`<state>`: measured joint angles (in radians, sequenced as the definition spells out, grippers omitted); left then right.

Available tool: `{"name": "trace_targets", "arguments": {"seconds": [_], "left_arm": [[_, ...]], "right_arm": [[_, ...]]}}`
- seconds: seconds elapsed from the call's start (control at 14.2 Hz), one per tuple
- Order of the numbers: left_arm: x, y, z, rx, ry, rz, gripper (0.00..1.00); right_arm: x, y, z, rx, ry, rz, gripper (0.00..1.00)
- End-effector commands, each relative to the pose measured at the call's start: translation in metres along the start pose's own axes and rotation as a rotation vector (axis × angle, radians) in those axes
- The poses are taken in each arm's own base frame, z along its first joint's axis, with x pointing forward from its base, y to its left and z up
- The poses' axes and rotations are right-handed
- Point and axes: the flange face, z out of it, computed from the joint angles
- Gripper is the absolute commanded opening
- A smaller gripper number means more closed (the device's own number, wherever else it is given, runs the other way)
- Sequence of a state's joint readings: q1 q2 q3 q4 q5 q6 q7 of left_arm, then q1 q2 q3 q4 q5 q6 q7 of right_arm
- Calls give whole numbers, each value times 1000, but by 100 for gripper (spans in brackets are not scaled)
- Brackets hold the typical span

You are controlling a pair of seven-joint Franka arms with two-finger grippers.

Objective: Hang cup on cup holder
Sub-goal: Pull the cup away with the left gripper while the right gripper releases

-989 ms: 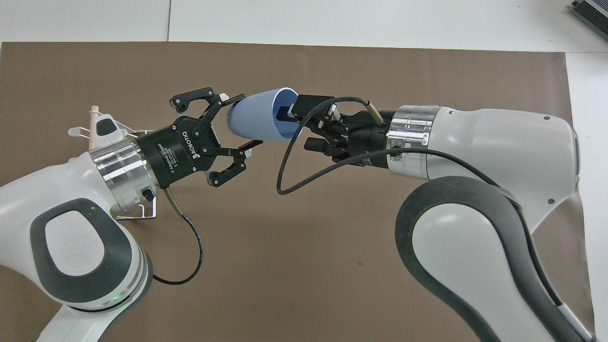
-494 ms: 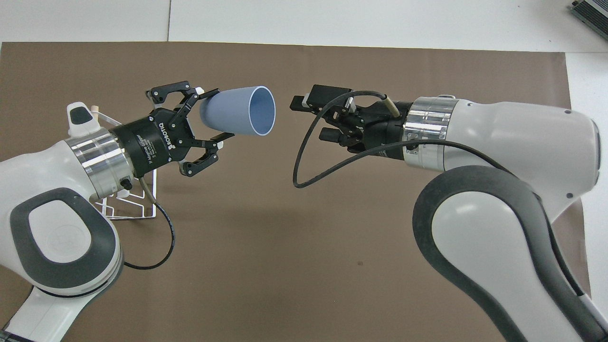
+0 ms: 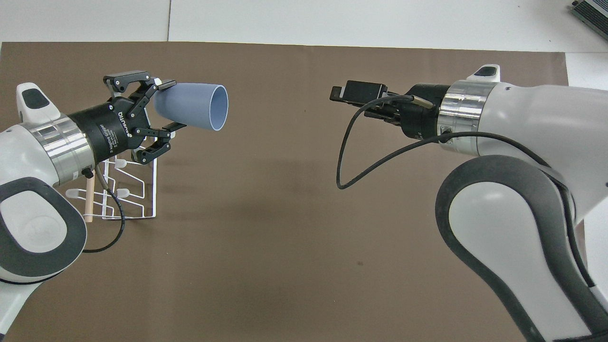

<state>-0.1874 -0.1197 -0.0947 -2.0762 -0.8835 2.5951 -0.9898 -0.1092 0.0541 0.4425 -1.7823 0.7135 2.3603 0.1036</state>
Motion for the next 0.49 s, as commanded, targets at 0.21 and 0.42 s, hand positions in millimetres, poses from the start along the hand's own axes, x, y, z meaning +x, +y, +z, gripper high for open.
{"name": "trace_targets", "arguments": {"seconds": [0.21,0.42], "left_arm": [[-10,26,-38,186,100,292,0],[-21,41,-55,263,139,391,0]], "right_arm": [[13,35,-19,-385,-26,-396,100],[17,35,-30,-456,-36,-443,100]]}}
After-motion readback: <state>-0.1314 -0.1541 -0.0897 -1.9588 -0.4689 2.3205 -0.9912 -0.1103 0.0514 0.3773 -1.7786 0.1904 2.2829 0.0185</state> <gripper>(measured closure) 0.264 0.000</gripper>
